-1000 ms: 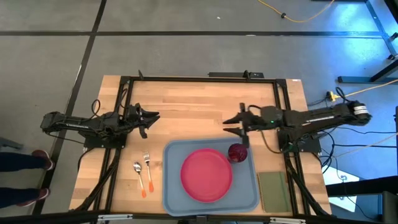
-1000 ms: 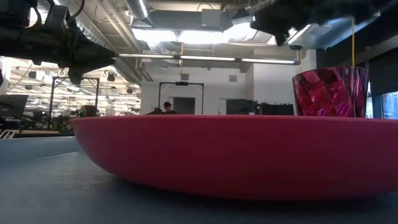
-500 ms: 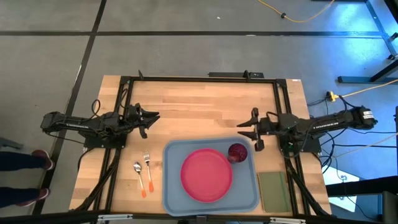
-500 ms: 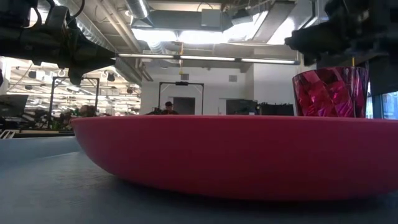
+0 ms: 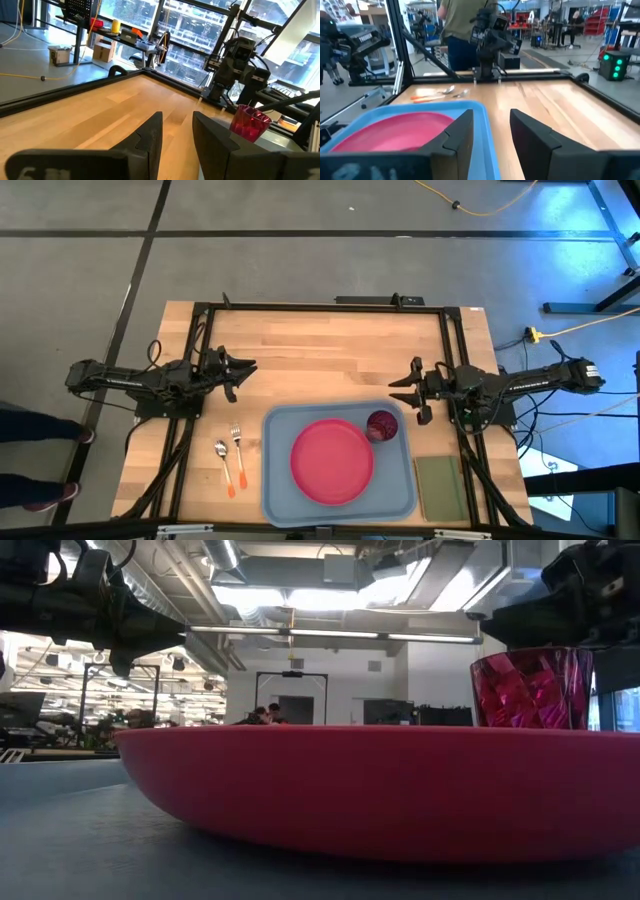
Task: Pick and place plate/cup/fork/spoon on tray
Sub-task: Put the orange fork on the blue tray to the left side of the pink plate
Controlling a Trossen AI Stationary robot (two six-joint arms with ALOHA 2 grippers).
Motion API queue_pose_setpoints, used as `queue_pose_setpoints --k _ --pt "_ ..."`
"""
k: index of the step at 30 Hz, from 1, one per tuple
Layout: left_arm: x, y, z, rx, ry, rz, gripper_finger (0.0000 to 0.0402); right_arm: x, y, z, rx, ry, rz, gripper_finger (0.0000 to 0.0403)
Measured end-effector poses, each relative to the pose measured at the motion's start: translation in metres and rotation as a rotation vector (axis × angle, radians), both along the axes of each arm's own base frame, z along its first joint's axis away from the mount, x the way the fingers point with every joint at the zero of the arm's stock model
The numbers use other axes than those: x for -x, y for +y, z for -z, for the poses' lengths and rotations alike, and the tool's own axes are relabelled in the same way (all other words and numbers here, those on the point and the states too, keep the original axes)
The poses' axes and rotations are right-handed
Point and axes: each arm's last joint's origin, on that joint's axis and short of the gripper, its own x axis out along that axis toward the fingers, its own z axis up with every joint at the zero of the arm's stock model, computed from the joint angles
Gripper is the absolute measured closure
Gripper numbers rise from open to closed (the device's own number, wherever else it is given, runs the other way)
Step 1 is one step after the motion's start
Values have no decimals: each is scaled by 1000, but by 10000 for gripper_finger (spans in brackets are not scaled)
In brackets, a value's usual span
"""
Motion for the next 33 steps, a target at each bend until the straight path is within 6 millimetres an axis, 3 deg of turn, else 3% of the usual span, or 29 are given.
queue_pose_setpoints --k 23,33 --pt "0 0 0 0 0 0 302 26 -3 11 -69 125 60 269" --pt "0 0 0 0 0 0 302 30 -3 8 12 86 55 269"
